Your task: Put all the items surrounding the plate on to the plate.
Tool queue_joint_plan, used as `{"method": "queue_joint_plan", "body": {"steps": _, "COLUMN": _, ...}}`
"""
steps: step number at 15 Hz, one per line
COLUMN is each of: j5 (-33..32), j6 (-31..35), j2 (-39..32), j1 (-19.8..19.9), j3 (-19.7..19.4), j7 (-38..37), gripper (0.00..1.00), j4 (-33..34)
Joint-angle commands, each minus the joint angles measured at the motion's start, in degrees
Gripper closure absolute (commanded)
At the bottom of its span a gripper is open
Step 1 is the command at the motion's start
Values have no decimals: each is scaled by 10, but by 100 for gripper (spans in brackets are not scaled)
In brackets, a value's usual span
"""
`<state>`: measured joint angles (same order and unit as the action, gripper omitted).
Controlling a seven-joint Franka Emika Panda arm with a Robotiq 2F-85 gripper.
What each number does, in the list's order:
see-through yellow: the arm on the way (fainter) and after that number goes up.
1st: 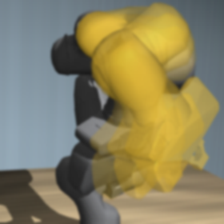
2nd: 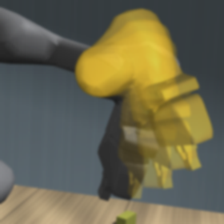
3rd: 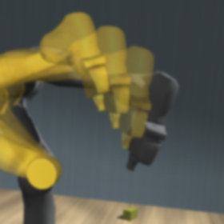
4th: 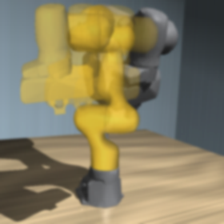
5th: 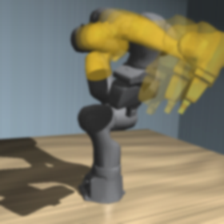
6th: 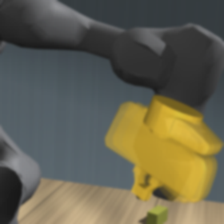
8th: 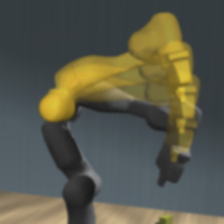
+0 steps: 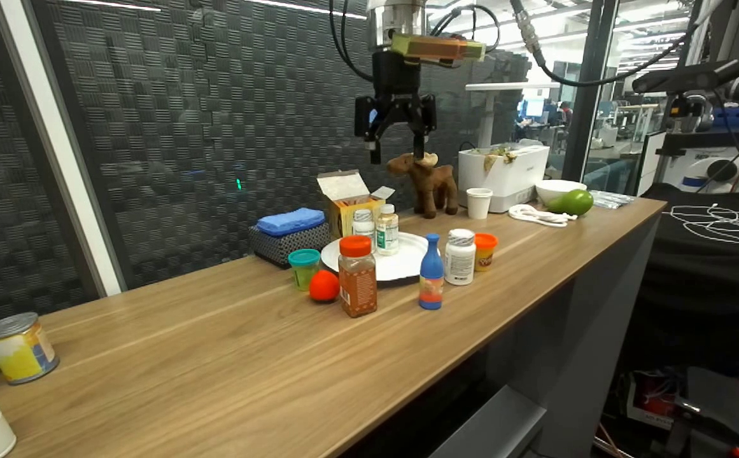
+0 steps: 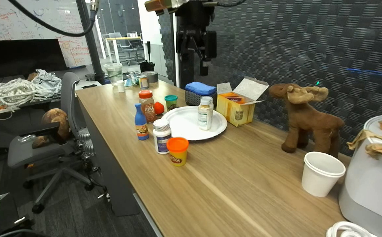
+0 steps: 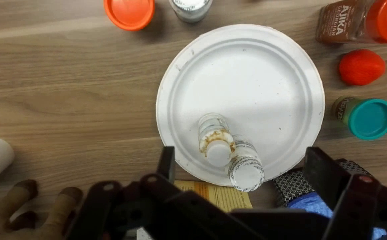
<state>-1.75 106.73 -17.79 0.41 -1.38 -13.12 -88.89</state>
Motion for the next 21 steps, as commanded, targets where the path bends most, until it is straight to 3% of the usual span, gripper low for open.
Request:
{"method": "queue_joint_plan", "body": {"steps": 1, "j5": 0, "j6": 1, "j2": 15, "j1": -4, "j3": -3, "j7": -6, "gripper": 0, "j4": -17}}
{"method": "queue_joint_plan", "body": {"steps": 8, "j5": 0, "j6": 1, "j2": 14, "j1": -4, "j3": -3, "j7": -7, "gripper": 0, "j4": -27}}
{"method": "queue_joint_plan", "body": {"steps": 15, "j5": -102, "j6": 168, "j2": 87, "j1": -28, "j3": -22, "j7": -157, "gripper": 0, "j4": -192}}
{"method": "queue_joint_plan", "body": {"steps": 21, "j5": -151, "j6": 211, "j2": 145, "j1": -40, "j3": -14, "j7": -301, "gripper": 0, "j4": -298}}
